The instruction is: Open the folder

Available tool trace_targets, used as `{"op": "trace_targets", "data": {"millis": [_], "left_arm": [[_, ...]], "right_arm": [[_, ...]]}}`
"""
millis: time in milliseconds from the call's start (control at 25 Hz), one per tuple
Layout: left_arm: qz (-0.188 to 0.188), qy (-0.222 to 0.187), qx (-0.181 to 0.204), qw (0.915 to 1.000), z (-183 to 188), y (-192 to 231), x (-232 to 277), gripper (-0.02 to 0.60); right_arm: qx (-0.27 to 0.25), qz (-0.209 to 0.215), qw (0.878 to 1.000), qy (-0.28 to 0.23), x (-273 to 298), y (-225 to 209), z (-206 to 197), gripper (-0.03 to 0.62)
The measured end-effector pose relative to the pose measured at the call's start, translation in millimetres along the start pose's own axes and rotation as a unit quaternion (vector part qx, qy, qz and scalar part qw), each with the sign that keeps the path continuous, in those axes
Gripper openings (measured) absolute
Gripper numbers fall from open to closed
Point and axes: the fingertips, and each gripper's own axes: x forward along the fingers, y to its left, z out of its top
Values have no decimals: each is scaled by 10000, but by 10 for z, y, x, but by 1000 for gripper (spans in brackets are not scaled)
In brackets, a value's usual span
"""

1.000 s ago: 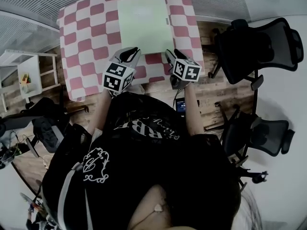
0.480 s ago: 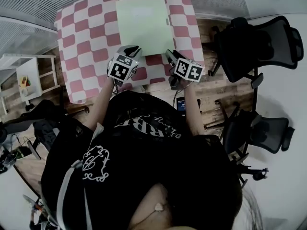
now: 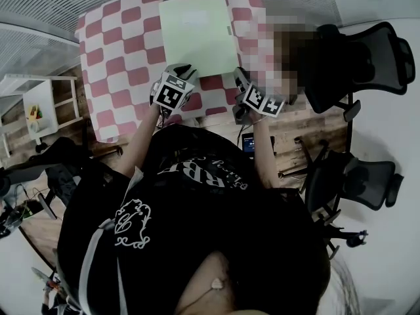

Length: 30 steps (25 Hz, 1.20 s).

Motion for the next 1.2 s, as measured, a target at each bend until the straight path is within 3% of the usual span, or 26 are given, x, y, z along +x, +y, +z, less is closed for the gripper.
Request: {"op": "trace_targets", "data": {"millis": [200,440,600,720,880,1040,1120,1200], "left_arm": [[75,-55,84,9999,-23,-4,19,92],[-110,-181,-10,9998,29,-39,-49,112],[-419,-143,639,9970,65,-292,8,291],[-411,-310,1285,9904,215,-509,103,295],[-460,-555,1556,9852,559,-744,262,295],[-325,-241,2205,9745,581,-753,481,293],[-328,-153,2243,9738,557,-737,524,290],[-347,-178,2100,9769,568,-729,529,249]], "right_arm": [[-34,253,9995,-192,-67,199,146,31],[79,298,9994,-176,-84,204,157,26],[331,252,9991,-121,-87,107,106,26],[465,370,9982,-48,-80,121,58,26],[537,455,9975,16,-70,155,16,26],[695,598,9958,-28,-86,219,41,26],[674,656,9956,-5,-87,260,40,26],[633,695,9956,18,-91,286,38,26]]}}
